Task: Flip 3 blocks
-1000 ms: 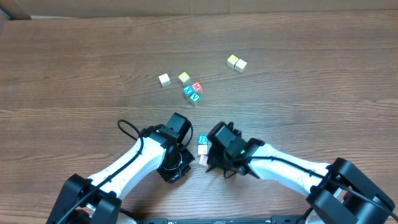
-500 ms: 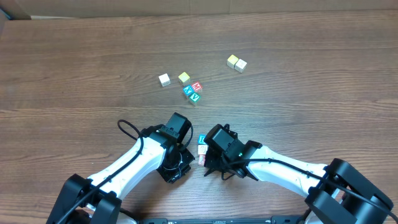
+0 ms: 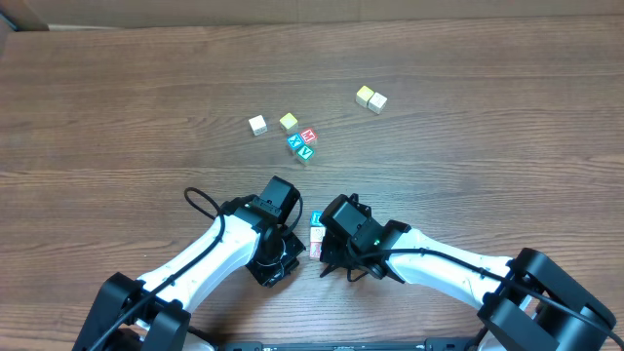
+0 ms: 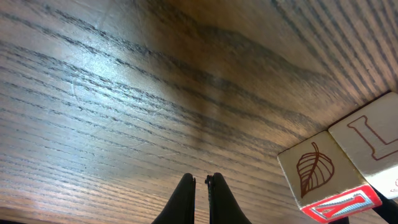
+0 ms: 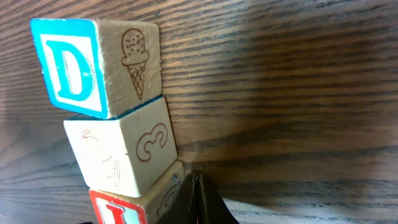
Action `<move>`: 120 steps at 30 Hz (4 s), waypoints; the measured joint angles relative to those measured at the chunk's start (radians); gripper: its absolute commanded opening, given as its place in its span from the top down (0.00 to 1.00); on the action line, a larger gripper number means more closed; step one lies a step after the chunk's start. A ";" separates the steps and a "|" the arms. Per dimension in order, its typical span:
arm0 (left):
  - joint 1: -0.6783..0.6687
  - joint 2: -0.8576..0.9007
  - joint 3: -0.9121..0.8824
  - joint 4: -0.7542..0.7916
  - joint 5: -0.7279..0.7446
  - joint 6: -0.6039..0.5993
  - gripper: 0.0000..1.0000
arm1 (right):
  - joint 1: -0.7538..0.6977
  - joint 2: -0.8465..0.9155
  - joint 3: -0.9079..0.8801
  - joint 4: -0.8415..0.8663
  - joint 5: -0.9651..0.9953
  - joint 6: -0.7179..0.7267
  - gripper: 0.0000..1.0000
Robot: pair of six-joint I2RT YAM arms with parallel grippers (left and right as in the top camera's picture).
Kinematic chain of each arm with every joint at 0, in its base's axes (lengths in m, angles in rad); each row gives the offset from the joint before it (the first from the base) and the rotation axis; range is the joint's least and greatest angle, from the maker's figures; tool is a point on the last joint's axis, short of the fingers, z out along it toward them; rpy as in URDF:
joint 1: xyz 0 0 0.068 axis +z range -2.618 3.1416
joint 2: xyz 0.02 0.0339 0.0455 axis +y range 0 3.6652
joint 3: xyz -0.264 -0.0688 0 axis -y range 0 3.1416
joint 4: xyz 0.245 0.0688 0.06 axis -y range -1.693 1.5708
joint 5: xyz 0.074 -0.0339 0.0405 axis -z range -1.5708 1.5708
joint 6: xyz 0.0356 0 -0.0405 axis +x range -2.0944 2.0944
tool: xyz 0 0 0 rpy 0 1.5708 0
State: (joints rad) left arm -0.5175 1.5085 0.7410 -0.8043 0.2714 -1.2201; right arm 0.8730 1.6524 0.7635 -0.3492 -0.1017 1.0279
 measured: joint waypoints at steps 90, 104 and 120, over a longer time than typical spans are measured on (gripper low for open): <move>-0.114 0.000 0.000 0.121 -0.010 0.237 0.96 | -0.166 0.064 -0.003 0.348 0.002 -0.468 0.96; -0.114 0.000 0.000 0.121 -0.010 0.237 0.96 | -0.166 0.064 -0.003 0.294 0.054 -0.388 0.96; -0.114 0.000 0.000 0.121 -0.003 0.237 0.96 | -0.166 0.064 -0.003 0.291 0.005 -0.373 0.96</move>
State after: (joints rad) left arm -0.6319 1.5085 0.7410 -0.6838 0.2684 -0.9829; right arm 0.7074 1.7161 0.7605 -0.0582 -0.0967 0.6552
